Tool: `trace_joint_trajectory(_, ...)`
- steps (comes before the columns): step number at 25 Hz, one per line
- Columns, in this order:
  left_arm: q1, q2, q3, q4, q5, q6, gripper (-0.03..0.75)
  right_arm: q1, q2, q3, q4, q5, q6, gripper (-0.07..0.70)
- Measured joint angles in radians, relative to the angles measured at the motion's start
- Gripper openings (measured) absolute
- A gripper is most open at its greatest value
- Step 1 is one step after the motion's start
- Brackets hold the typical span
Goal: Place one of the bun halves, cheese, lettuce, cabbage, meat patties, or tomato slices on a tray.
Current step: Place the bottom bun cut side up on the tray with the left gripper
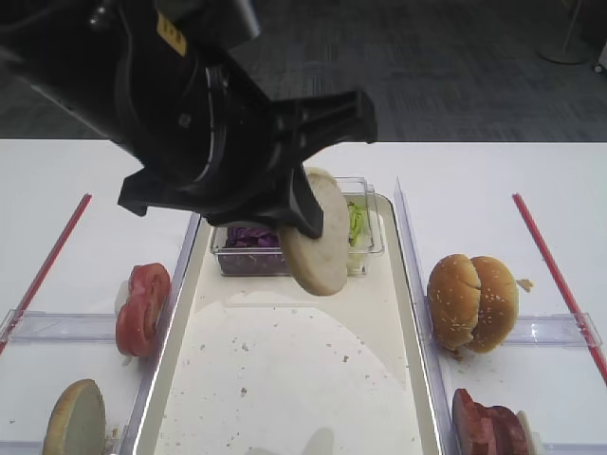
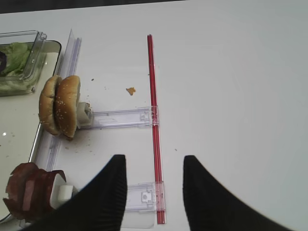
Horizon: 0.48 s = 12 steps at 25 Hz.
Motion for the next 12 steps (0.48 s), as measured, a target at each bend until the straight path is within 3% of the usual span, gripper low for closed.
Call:
trace_joint_trajectory(7,0.004,0.080,0.000,-0.059,-0.006,0.082,0.031,0.000,0.000,0.000,0.000,0.000,0.000,0.319)
trace_joint_trajectory(12,0.068,0.094,0.026,-0.202,-0.030,0.227,0.031,0.000,0.000,0.000,0.000,0.000,0.000,0.319)
